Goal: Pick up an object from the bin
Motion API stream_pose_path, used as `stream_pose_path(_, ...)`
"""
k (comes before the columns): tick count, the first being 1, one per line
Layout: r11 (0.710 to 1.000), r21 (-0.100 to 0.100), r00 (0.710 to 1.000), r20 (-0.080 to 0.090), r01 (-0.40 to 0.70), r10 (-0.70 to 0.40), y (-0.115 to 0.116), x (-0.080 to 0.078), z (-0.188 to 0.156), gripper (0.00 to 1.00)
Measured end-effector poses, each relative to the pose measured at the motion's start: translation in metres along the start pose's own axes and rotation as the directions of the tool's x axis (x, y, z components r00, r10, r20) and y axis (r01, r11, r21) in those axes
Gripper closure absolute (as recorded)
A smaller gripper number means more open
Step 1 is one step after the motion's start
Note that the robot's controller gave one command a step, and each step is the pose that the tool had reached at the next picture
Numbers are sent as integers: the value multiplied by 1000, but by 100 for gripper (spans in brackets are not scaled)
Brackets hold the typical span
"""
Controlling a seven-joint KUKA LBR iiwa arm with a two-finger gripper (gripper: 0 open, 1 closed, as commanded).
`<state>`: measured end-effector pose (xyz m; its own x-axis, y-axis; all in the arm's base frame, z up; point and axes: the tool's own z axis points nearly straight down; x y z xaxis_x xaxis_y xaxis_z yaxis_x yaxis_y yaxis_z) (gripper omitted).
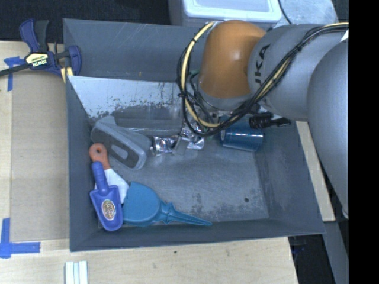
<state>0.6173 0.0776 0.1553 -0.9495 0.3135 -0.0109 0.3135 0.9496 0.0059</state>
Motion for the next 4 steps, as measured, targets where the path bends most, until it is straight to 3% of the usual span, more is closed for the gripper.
stream_pose_path(1,1000,3,1000,-5,20,-20,1,0,56,0)
stream_pose_path(2,993,-6,993,10,-118,118,-7,9,85,0)
stream_pose_path(3,997,0,997,2,-77,77,-4,-1,83,100)
stream_pose_path(4,997,0,997,2,-78,78,-4,-1,83,100)
